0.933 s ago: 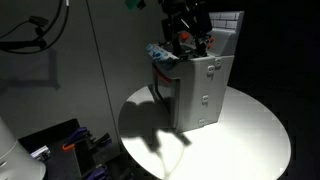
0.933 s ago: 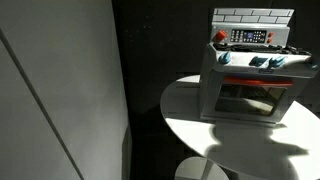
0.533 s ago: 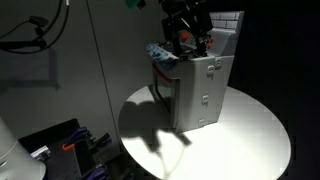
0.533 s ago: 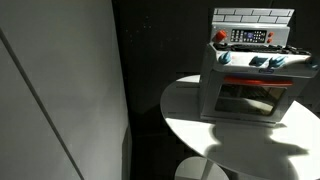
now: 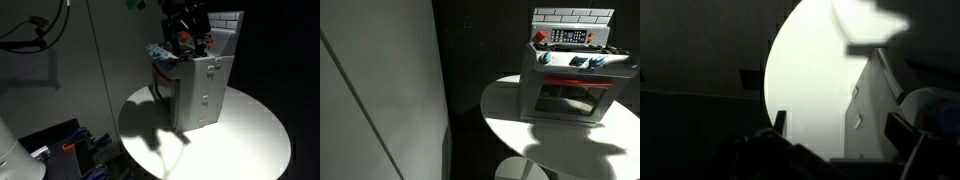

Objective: Press the top orange button on the microwave oven controlling panel of the stove

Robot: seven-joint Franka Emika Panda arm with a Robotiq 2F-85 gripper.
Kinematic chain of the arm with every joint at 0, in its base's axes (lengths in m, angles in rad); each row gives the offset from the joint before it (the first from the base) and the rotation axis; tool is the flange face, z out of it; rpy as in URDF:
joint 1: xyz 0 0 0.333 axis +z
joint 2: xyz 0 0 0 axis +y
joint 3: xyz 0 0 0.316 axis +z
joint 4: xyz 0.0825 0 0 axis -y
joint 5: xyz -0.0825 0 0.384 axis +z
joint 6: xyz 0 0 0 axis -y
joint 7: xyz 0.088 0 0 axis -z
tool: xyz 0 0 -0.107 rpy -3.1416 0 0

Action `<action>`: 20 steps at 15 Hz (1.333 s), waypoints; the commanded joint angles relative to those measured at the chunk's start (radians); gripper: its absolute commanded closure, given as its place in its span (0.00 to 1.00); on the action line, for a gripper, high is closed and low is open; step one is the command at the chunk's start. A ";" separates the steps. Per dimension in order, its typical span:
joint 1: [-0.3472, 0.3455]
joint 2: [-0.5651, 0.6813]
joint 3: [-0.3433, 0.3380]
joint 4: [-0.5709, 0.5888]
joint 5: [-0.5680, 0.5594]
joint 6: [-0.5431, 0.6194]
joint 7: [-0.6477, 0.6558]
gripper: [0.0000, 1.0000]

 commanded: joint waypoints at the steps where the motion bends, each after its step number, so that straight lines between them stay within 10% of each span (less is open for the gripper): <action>1: 0.030 0.025 -0.009 0.034 0.058 -0.006 -0.004 0.00; 20: 0.070 0.148 0.103 0.193 0.031 0.015 0.464 0.00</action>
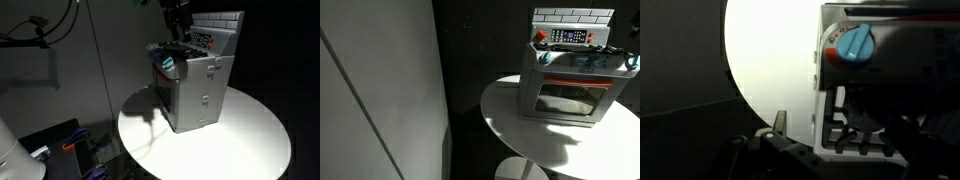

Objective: Press the top orange button on the microwave oven controlling panel of the stove

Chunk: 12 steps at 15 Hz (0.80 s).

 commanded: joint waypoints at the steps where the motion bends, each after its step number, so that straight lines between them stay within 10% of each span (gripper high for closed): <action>1: -0.005 0.070 0.009 0.078 -0.041 0.003 0.114 0.00; 12: 0.020 0.252 -0.026 0.232 -0.059 0.098 0.264 0.00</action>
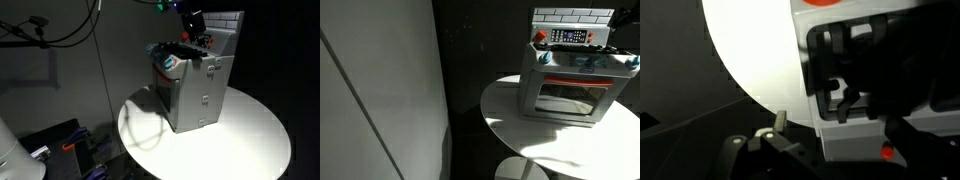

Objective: Press the top orange button on the microwave oven controlling panel of the stove

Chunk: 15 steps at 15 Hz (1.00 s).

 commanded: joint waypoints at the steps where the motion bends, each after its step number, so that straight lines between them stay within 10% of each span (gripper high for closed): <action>1: 0.022 0.076 -0.027 0.079 -0.028 0.047 0.055 0.00; 15: 0.103 0.215 -0.103 0.213 -0.058 0.145 0.142 0.00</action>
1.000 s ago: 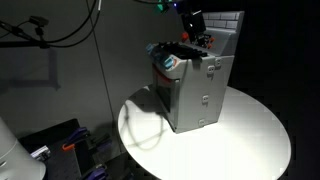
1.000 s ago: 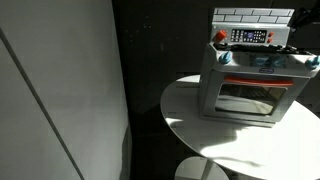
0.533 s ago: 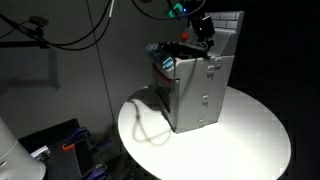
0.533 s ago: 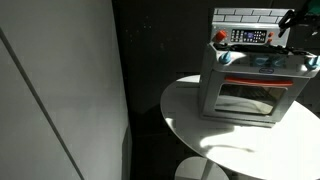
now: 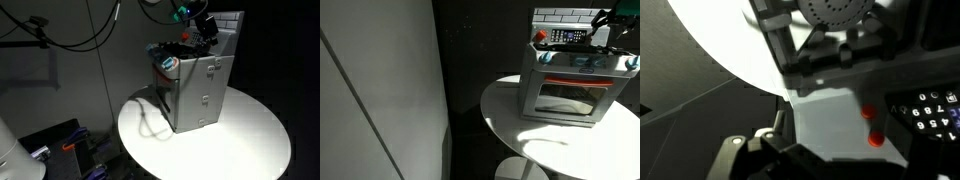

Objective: Press the top orange button on the microwave oven controlling panel of the stove

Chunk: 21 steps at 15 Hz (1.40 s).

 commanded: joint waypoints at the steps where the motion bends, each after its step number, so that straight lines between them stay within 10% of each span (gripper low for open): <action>1: 0.025 0.040 -0.029 0.057 -0.032 0.000 0.044 0.00; 21: 0.029 0.026 -0.029 0.058 0.035 -0.066 -0.051 0.00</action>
